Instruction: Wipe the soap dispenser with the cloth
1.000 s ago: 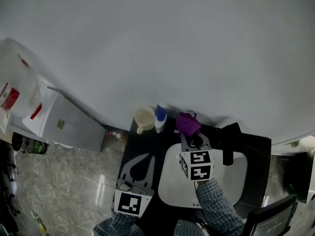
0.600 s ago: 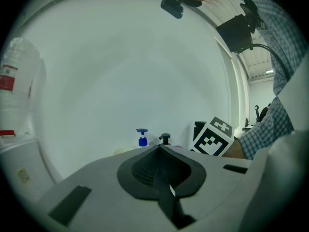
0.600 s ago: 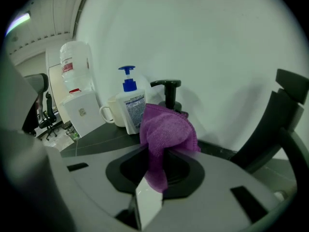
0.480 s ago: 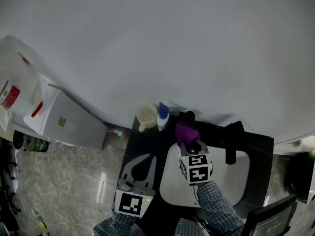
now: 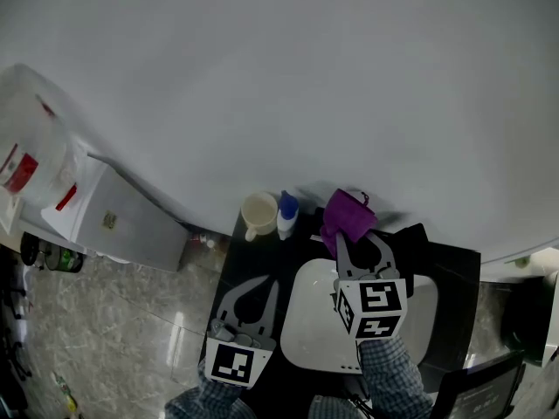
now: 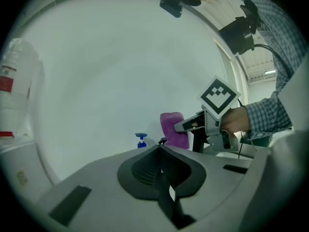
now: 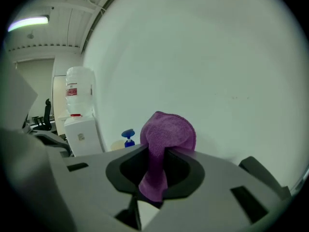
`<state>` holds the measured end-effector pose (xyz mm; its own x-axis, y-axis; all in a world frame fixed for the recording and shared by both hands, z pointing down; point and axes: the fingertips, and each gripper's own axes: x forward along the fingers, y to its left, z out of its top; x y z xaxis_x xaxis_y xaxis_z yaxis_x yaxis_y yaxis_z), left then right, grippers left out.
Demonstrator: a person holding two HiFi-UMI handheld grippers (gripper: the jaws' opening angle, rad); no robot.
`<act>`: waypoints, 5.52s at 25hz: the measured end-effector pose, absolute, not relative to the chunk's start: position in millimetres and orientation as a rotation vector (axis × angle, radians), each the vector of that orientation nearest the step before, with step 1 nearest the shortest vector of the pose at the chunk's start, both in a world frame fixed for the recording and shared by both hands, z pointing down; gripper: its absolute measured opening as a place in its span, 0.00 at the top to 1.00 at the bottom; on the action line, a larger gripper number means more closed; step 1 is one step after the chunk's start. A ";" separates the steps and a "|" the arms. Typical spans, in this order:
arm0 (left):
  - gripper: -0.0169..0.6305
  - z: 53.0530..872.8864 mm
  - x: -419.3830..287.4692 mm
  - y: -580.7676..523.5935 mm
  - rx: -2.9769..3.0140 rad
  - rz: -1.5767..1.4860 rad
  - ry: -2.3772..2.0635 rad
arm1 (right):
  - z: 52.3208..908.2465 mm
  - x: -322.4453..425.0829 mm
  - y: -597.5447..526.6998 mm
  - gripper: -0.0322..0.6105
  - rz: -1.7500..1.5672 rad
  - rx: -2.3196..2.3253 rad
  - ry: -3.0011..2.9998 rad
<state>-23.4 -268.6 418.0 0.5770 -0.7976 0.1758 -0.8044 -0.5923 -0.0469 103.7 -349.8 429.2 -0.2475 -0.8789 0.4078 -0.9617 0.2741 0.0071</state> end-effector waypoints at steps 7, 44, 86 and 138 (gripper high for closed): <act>0.97 421.8 -27.0 -265.9 2.731 0.272 -1.414 | 461.4 82.1 -367.4 0.83 0.399 1.621 -2.193; 0.97 414.1 -11.9 -268.2 2.763 0.242 -1.377 | 441.5 106.2 -370.9 0.83 0.353 1.591 -2.222; 0.97 399.9 -20.5 -216.9 2.871 0.241 -1.225 | 465.7 130.9 -247.9 0.83 0.566 1.864 -2.079; 0.97 357.6 -41.7 116.9 2.897 0.197 -1.274 | 396.4 79.1 125.7 0.83 0.447 1.948 -2.244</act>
